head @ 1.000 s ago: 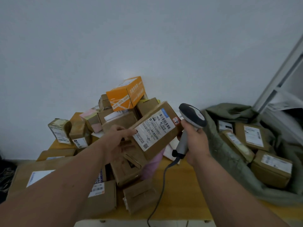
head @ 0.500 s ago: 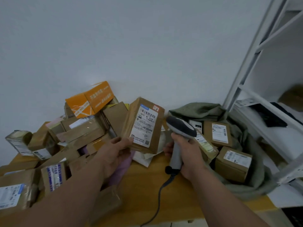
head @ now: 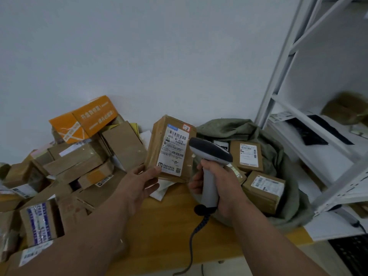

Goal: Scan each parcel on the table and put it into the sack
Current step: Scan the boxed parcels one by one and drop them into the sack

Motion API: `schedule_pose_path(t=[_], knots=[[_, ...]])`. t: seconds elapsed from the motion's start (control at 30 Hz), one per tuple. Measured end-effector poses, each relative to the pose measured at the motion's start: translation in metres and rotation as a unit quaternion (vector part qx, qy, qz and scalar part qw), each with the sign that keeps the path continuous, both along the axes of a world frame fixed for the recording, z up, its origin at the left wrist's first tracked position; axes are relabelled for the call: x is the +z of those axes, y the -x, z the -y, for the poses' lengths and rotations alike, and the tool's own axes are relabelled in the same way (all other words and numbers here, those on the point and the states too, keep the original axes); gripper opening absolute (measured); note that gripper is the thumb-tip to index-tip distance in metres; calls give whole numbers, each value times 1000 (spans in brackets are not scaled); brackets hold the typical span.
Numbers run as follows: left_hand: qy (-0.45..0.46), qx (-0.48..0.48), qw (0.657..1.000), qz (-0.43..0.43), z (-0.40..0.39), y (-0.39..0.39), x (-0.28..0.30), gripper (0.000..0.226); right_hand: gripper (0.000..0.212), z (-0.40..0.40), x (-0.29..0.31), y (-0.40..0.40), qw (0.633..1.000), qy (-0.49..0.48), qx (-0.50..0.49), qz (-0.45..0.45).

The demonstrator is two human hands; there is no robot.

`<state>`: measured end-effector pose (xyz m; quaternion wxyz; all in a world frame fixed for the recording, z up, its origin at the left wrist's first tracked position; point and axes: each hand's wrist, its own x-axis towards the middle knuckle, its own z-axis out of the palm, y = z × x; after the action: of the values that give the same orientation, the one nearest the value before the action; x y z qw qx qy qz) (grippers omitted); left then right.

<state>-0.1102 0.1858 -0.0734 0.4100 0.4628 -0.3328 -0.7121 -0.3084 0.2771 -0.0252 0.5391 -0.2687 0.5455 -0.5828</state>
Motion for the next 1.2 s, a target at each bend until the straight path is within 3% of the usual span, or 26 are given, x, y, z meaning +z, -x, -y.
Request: schedule_pose_path(t=[0.23, 0.93, 1.2], knots=[[1, -28, 1000, 2, 12, 11, -6, 89, 23, 5, 2, 5, 1000, -3, -5, 7], [-11, -48, 999, -5, 58, 4, -12, 104, 23, 23, -13, -7, 999, -31, -7, 6], [-17, -59, 998, -7, 62, -2, -13, 100, 24, 27, -18, -15, 999, -43, -6, 20]])
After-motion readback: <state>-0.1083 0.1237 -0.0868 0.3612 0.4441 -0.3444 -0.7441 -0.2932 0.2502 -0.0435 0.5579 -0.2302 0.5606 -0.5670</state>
